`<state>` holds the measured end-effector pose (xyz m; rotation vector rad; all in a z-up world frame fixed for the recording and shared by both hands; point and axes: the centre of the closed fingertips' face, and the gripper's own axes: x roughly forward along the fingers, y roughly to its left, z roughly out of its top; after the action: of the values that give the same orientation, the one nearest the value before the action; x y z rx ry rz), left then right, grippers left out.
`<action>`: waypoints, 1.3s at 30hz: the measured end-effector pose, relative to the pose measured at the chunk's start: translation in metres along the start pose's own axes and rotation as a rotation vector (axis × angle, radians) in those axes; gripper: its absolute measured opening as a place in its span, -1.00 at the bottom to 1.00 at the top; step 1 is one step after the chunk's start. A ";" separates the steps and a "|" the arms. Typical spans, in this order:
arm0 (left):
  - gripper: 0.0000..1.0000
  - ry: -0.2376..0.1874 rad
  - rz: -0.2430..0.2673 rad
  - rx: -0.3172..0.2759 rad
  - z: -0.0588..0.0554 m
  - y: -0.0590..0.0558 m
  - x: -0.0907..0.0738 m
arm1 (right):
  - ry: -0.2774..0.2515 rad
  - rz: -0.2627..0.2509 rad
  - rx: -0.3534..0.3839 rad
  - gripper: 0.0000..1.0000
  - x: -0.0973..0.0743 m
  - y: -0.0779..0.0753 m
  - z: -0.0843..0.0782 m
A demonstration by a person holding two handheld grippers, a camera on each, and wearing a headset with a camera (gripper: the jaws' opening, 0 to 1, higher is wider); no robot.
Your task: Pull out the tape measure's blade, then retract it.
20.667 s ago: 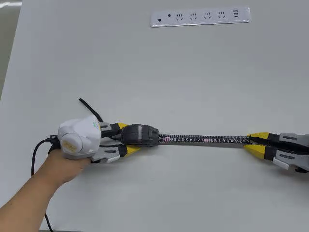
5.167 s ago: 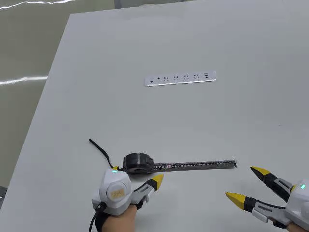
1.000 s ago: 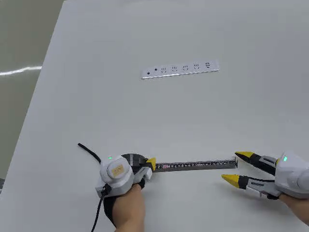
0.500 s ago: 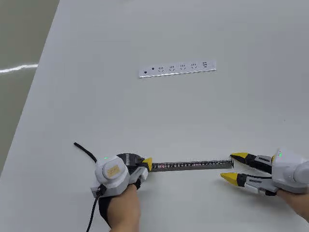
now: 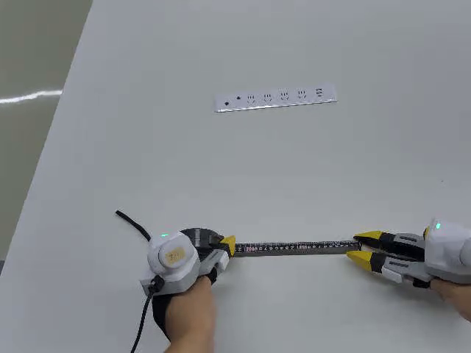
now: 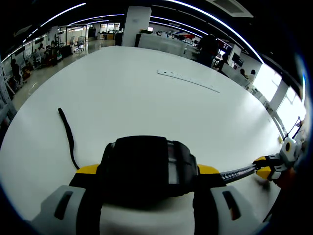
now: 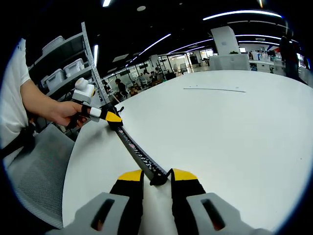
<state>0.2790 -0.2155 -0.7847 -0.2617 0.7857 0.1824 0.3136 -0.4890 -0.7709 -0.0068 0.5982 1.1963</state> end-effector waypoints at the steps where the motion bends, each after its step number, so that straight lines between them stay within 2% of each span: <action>1: 0.49 -0.001 0.000 0.001 0.000 0.000 0.000 | -0.001 0.002 0.001 -0.59 0.000 0.000 0.000; 6: 0.49 0.002 0.001 0.004 0.000 0.000 0.000 | -0.004 0.019 0.009 -0.68 -0.001 -0.003 0.001; 15: 0.49 -0.003 0.003 0.009 0.000 0.001 0.000 | 0.005 0.079 -0.008 -0.68 -0.001 -0.002 0.002; 22: 0.49 0.000 0.003 0.008 0.000 0.000 0.000 | 0.002 0.100 -0.012 -0.71 -0.002 -0.003 0.000; 24: 0.49 0.000 0.003 0.008 0.000 0.000 0.000 | 0.000 0.104 -0.030 -0.72 -0.002 -0.002 -0.001; 28: 0.49 -0.002 0.002 0.009 0.000 -0.001 -0.001 | -0.016 0.104 -0.134 -0.74 -0.003 0.000 -0.003; 32: 0.48 0.000 0.003 0.010 -0.001 0.000 -0.001 | -0.027 0.095 -0.160 -0.76 -0.004 0.001 -0.006; 39: 0.48 -0.003 0.004 0.009 -0.002 -0.001 -0.001 | -0.031 0.086 -0.162 -0.76 -0.003 -0.001 -0.006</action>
<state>0.2776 -0.2167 -0.7850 -0.2508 0.7844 0.1829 0.3110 -0.4937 -0.7746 -0.1006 0.4767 1.3234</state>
